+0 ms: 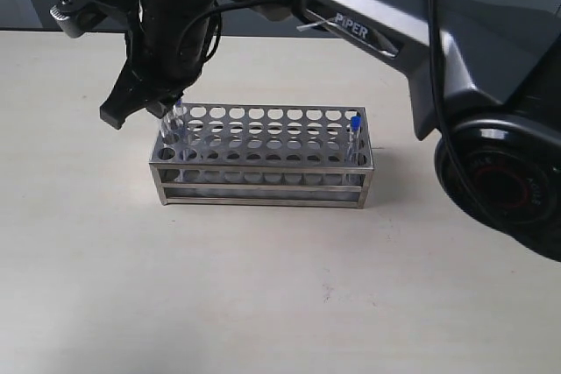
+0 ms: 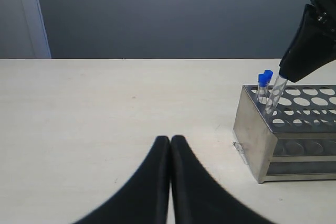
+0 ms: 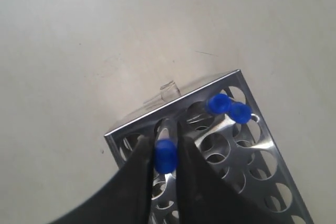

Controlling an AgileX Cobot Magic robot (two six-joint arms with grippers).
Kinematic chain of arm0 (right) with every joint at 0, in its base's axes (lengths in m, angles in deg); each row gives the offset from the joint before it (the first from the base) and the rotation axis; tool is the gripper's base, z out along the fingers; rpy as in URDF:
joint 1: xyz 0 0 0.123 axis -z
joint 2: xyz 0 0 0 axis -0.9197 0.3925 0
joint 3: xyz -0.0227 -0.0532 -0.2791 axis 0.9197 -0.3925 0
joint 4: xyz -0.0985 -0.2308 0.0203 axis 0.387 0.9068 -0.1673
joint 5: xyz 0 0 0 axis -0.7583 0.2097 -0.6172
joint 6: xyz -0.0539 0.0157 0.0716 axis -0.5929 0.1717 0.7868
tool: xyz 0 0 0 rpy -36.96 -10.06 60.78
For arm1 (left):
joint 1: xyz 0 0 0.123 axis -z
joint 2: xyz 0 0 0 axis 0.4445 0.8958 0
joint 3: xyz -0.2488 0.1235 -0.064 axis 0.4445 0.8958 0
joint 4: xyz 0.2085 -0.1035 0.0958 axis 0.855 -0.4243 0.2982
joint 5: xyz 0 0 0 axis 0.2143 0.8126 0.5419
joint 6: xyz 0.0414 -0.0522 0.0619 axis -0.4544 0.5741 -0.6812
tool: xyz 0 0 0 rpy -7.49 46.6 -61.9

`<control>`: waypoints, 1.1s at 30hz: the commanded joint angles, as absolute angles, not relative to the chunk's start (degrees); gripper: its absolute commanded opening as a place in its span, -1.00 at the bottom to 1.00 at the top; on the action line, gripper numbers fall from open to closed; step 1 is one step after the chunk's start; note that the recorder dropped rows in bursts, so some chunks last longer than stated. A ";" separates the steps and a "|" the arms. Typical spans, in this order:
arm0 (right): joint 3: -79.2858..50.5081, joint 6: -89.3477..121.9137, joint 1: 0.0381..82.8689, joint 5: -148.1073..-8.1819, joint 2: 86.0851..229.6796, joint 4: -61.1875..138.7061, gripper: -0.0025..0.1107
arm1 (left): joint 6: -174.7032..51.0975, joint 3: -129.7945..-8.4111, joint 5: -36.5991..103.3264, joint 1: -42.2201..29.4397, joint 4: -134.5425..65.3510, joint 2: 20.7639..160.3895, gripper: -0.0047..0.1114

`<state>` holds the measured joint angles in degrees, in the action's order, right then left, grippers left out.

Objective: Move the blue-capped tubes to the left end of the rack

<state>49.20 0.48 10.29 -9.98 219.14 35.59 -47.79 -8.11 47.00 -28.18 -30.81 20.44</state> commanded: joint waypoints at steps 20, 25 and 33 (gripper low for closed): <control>47.77 2.57 10.25 -9.53 222.00 40.50 -0.97 | -47.72 -8.41 46.61 -27.82 -30.70 20.76 -0.90; 47.77 3.87 10.25 -9.71 220.18 41.40 -0.97 | -47.72 -8.41 46.61 -27.82 -30.70 20.76 -0.90; 47.77 3.99 10.25 -9.84 219.23 40.82 -0.78 | -47.72 -8.41 46.61 -27.82 -30.70 20.76 -0.90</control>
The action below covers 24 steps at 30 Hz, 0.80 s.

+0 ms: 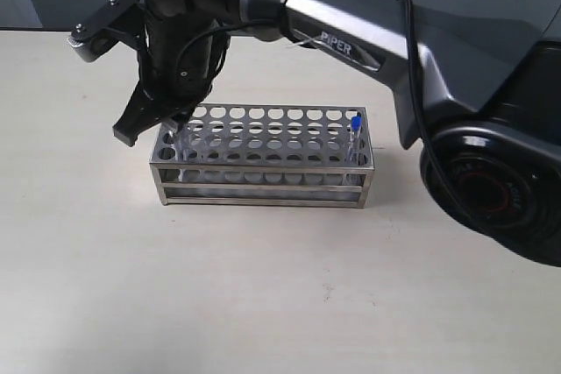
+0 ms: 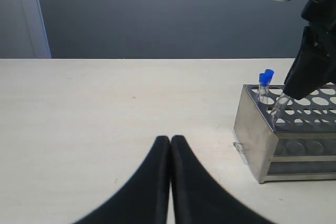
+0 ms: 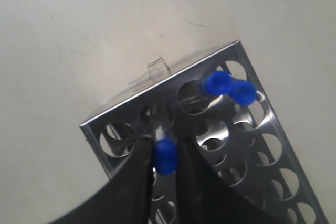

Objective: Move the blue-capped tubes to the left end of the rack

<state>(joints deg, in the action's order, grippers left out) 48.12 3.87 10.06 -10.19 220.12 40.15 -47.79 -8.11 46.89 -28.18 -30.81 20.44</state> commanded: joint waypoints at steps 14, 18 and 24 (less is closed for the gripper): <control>47.77 6.43 10.25 -8.18 218.28 40.42 -0.03 | -47.72 -8.41 46.61 -27.82 -30.70 20.76 -0.90; 47.77 6.51 10.25 -8.18 217.14 40.08 -0.03 | -47.72 -8.41 46.61 -27.82 -30.70 20.76 -0.90; 47.77 6.51 10.25 -8.18 215.19 37.80 -0.03 | -47.72 -8.41 46.61 -27.82 -30.70 20.76 -0.90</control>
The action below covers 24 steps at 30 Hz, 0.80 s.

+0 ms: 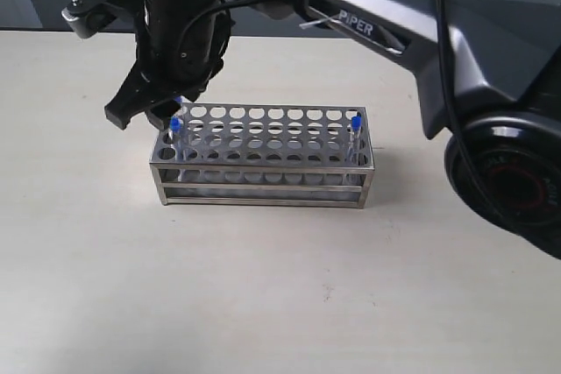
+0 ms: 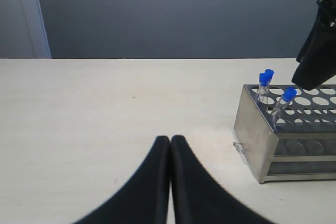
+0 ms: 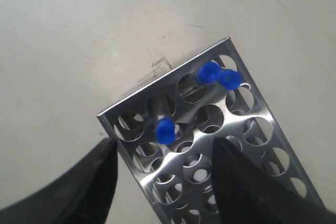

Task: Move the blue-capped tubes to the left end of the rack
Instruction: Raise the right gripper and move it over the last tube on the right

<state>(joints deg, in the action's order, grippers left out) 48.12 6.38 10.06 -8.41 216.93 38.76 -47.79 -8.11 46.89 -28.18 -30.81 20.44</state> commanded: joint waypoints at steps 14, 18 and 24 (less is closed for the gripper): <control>47.31 13.71 10.25 -8.18 207.17 51.28 -0.03 | -47.72 -8.41 46.61 -27.82 -30.70 20.76 -0.90; 42.33 15.63 11.01 -8.18 204.24 53.76 -0.03 | -47.72 -8.41 46.61 -27.82 -30.70 20.76 -0.90; 28.94 18.32 14.95 -8.18 199.39 54.40 -0.03 | -47.72 -8.41 46.61 -27.82 -30.70 20.76 -0.90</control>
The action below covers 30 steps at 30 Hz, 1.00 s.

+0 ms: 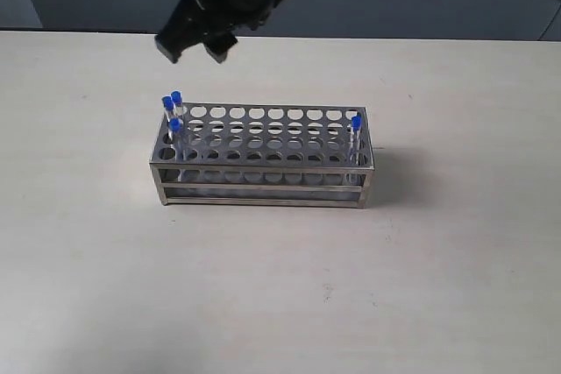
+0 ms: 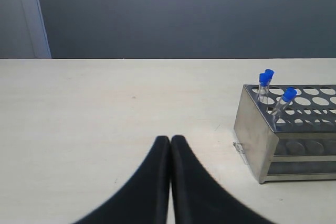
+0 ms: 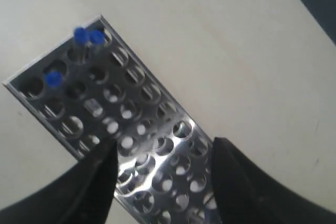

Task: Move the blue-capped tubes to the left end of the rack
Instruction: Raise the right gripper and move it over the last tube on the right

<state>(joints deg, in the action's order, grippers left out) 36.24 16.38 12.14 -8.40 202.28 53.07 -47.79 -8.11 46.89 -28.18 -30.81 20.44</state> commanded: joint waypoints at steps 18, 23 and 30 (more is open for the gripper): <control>15.77 20.25 22.90 -8.65 197.74 54.60 -0.03 | -47.72 -8.41 46.61 -27.82 -30.70 20.76 -0.90; 15.77 20.25 22.90 -10.28 198.98 53.62 -0.03 | -47.72 -8.41 46.61 -27.70 -30.70 20.76 -0.90; 15.77 20.25 22.90 -8.18 202.03 53.99 -0.03 | -47.72 -8.41 46.61 -26.69 -30.70 20.76 -0.90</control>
<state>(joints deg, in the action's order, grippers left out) 16.12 20.05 22.54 -8.62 201.64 53.71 -47.79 -8.11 46.89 -27.10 -30.81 20.44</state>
